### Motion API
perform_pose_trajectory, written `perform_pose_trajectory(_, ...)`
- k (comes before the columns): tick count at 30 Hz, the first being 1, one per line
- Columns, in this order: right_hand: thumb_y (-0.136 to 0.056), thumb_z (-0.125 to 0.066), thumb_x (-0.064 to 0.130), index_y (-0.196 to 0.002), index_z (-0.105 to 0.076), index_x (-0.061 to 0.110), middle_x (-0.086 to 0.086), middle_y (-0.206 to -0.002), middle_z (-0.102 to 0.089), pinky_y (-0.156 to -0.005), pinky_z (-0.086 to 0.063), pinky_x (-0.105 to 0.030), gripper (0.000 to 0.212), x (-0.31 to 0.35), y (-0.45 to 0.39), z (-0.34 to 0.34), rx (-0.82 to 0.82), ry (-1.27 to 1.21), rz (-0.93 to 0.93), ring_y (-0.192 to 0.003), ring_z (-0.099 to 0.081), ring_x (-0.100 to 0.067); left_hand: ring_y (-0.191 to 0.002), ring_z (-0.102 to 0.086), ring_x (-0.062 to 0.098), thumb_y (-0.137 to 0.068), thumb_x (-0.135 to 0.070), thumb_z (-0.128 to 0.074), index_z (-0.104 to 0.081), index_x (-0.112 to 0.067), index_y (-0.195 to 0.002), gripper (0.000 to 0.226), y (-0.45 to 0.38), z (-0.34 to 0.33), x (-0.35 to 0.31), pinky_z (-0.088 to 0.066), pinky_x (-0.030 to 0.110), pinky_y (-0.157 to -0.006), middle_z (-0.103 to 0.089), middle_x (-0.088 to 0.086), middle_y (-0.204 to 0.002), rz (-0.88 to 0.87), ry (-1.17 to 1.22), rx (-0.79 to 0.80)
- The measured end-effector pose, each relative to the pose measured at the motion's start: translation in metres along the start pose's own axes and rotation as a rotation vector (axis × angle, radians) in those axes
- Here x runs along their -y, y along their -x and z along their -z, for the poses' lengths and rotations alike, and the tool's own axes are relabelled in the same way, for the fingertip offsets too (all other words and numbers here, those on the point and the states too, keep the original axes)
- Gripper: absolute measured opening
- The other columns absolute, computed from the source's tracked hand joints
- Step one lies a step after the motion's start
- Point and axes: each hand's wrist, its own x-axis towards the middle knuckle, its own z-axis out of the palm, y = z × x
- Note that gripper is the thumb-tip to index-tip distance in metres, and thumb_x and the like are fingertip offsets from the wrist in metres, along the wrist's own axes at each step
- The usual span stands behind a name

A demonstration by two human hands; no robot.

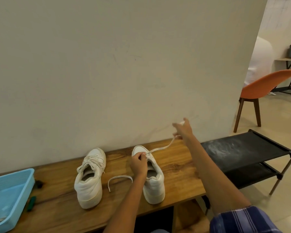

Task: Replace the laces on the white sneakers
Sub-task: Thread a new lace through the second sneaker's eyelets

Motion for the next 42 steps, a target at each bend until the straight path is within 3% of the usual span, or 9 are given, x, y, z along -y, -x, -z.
perform_pose_trajectory(3,-0.091,-0.050,0.013,-0.086,-0.053,0.004,-0.009,-0.078,-0.051,-0.061,-0.044,-0.030,0.011,-0.012,0.011,-0.005,0.166,0.913,0.024,-0.059,-0.047,-0.017,-0.069,-0.055,0.016,-0.093,-0.009,-0.053,-0.071,-0.001,-0.086,0.021,0.000,-0.001,-0.001,-0.040,0.015,-0.055,-0.069,0.013,-0.083,-0.004,0.011,0.003)
perform_pose_trajectory(5,-0.092,-0.049,0.015,-0.094,-0.057,0.000,-0.012,-0.095,-0.058,-0.073,-0.046,-0.030,0.016,-0.019,0.019,-0.021,0.293,1.117,0.176,-0.080,-0.058,-0.023,-0.069,-0.055,0.015,-0.093,-0.010,-0.053,-0.071,0.000,-0.087,0.021,0.001,0.000,-0.001,-0.039,0.013,-0.055,-0.068,0.012,-0.081,0.000,0.015,0.003)
perform_pose_trajectory(9,-0.090,-0.061,0.015,-0.103,-0.068,-0.001,-0.014,-0.091,-0.064,-0.054,-0.046,-0.015,0.022,-0.040,0.039,-0.058,0.611,0.836,0.290,-0.073,-0.059,-0.017,-0.070,-0.056,0.021,-0.096,-0.016,-0.050,-0.069,0.000,-0.083,0.028,-0.001,0.000,-0.003,-0.039,0.018,-0.052,-0.062,0.008,-0.073,0.060,0.062,0.027)
perform_pose_trajectory(15,-0.084,-0.069,0.010,-0.090,-0.072,0.000,0.003,-0.063,-0.062,-0.051,-0.047,-0.013,0.012,-0.039,0.037,-0.048,0.483,0.640,0.353,-0.052,-0.054,-0.005,-0.091,-0.061,0.027,-0.095,-0.012,-0.047,-0.069,-0.002,-0.098,0.024,-0.024,0.021,-0.005,-0.051,0.034,-0.081,-0.068,0.014,-0.100,0.022,-0.085,0.186)
perform_pose_trajectory(20,-0.086,-0.066,0.010,-0.074,-0.067,0.010,0.008,-0.059,-0.057,-0.052,-0.041,-0.012,0.012,-0.037,0.035,-0.046,0.386,0.618,0.396,-0.051,-0.050,-0.004,-0.088,-0.062,0.027,-0.097,-0.015,-0.047,-0.068,0.003,-0.094,0.028,-0.027,0.035,-0.018,-0.036,0.025,-0.067,-0.068,0.017,-0.095,-0.214,-0.485,0.370)
perform_pose_trajectory(23,-0.087,-0.064,0.010,-0.064,-0.060,0.017,-0.004,-0.071,-0.064,-0.062,-0.043,-0.021,0.025,-0.065,0.030,-0.035,0.351,0.709,0.293,-0.062,-0.053,-0.011,-0.084,-0.060,0.022,-0.094,-0.009,-0.050,-0.070,-0.001,-0.092,0.022,-0.026,0.047,-0.010,-0.035,0.019,-0.064,-0.068,0.013,-0.094,-0.235,-0.528,0.417)
perform_pose_trajectory(28,-0.090,-0.059,0.012,-0.060,-0.053,0.025,0.003,-0.069,-0.063,-0.052,-0.036,-0.008,0.034,-0.090,0.039,-0.028,0.403,0.771,0.228,-0.059,-0.050,-0.004,-0.078,-0.052,0.016,-0.093,-0.009,-0.047,-0.062,-0.013,-0.080,0.020,-0.022,0.057,0.004,-0.034,0.017,-0.060,-0.061,0.006,-0.084,-0.184,-0.522,0.507)
perform_pose_trajectory(34,-0.091,-0.060,0.028,-0.079,-0.061,0.018,0.003,-0.078,-0.059,-0.059,-0.039,-0.019,0.016,-0.044,0.041,-0.003,0.729,0.708,-0.004,-0.066,-0.048,-0.008,-0.076,-0.053,0.006,-0.100,-0.023,-0.042,-0.065,-0.010,-0.089,0.029,-0.030,0.068,-0.015,-0.040,0.017,-0.066,-0.060,-0.004,-0.080,0.018,-0.228,0.624)
perform_pose_trajectory(42,-0.091,-0.059,0.016,-0.091,-0.069,0.007,-0.007,-0.099,-0.069,-0.080,-0.048,-0.029,0.014,-0.058,0.052,-0.024,0.694,-0.185,-0.086,-0.087,-0.060,-0.016,-0.070,-0.059,0.024,-0.097,-0.008,-0.044,-0.064,-0.001,-0.082,0.026,-0.019,0.037,-0.022,-0.052,0.033,-0.066,-0.063,0.014,-0.079,0.447,0.473,0.335)
